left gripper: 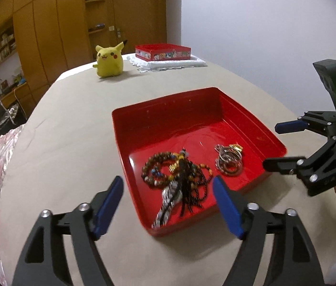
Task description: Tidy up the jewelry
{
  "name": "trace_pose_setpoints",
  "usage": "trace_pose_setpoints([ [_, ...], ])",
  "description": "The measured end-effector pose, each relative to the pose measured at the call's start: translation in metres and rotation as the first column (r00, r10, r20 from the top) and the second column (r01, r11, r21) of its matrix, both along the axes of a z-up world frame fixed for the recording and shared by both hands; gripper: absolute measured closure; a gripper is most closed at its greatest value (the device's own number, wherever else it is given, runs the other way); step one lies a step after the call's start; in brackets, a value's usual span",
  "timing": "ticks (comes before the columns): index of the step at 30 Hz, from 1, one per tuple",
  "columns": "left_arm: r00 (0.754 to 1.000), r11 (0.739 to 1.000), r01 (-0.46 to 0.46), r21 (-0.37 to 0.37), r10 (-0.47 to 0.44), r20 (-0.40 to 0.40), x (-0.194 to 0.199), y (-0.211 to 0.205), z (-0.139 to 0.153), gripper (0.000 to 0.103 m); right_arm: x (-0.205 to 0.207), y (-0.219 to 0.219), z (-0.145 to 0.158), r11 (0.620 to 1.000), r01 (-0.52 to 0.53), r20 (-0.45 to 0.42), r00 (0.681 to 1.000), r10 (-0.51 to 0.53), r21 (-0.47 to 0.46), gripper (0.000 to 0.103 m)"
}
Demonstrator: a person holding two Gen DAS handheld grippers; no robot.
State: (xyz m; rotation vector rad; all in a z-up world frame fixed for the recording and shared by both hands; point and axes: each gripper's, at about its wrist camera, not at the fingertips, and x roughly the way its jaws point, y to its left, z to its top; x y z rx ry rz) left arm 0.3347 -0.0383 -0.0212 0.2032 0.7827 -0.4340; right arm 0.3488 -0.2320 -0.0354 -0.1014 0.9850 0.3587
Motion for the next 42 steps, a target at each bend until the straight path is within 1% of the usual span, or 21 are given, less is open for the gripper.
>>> trace_pose_setpoints([
  [2,1.000,1.000,-0.001,-0.005,0.001,-0.003,-0.009,0.004,0.005,0.018,-0.008,-0.004,0.007,0.999,0.012,-0.017,1.000,-0.011,0.030,0.010],
  [4,1.000,1.000,-0.010,-0.005,0.010,-0.002,-0.016,0.007,0.008,0.010,-0.014,-0.007,0.012,0.999,0.027,-0.029,0.999,-0.026,0.047,0.008],
  [6,1.000,1.000,-0.020,-0.010,0.020,0.000,-0.024,0.011,0.012,0.005,-0.020,-0.009,0.017,0.998,0.049,-0.044,0.998,-0.047,0.040,0.008],
  [7,1.000,1.000,-0.024,-0.014,0.024,0.000,-0.027,0.013,0.013,0.004,-0.023,-0.010,0.020,0.998,0.067,-0.049,0.997,-0.065,0.023,0.007],
  [9,0.999,0.999,-0.032,-0.018,0.032,-0.006,-0.033,0.016,0.017,0.004,-0.028,-0.011,0.022,0.996,0.086,-0.053,0.995,-0.085,0.002,0.006],
  [11,0.999,0.999,-0.047,-0.008,0.047,-0.012,-0.037,0.018,0.019,0.004,-0.032,-0.012,0.024,0.996,0.094,-0.056,0.994,-0.094,0.001,0.005],
  [13,0.997,0.997,-0.074,0.007,0.074,-0.020,-0.041,0.020,0.022,0.004,-0.037,-0.013,0.028,0.994,0.110,-0.041,0.993,-0.111,-0.005,0.004],
  [14,0.996,0.996,-0.088,0.000,0.088,-0.029,-0.043,0.022,0.024,0.004,-0.038,-0.013,0.030,0.993,0.114,-0.034,0.993,-0.114,-0.006,0.003],
  [17,0.993,0.994,-0.111,-0.015,0.110,-0.043,-0.048,0.027,0.029,0.004,-0.040,-0.013,0.036,0.993,0.113,-0.033,0.993,-0.112,0.017,0.003],
  [22,0.991,0.991,-0.132,0.026,0.133,-0.027,-0.055,0.026,0.038,0.004,-0.038,-0.009,0.044,0.996,0.080,-0.034,0.996,-0.078,0.047,0.003],
  [27,0.991,0.992,-0.129,0.004,0.129,-0.041,-0.049,0.027,0.044,0.004,-0.026,0.001,0.042,0.999,0.037,-0.064,0.997,-0.036,0.020,0.003],
  [32,0.991,0.992,-0.128,0.005,0.128,-0.028,-0.041,0.023,0.049,0.004,-0.015,0.007,0.040,1.000,0.021,-0.071,0.997,-0.021,0.006,0.003],
  [36,0.993,0.993,-0.115,0.001,0.115,-0.017,-0.032,0.017,0.051,0.004,-0.005,0.009,0.037,1.000,0.017,-0.076,0.997,-0.016,0.012,0.003],
  [42,0.995,0.995,-0.100,-0.007,0.100,-0.028,-0.017,0.012,0.046,0.004,0.008,0.011,0.028,1.000,0.009,-0.089,0.996,-0.009,0.001,0.003],
])
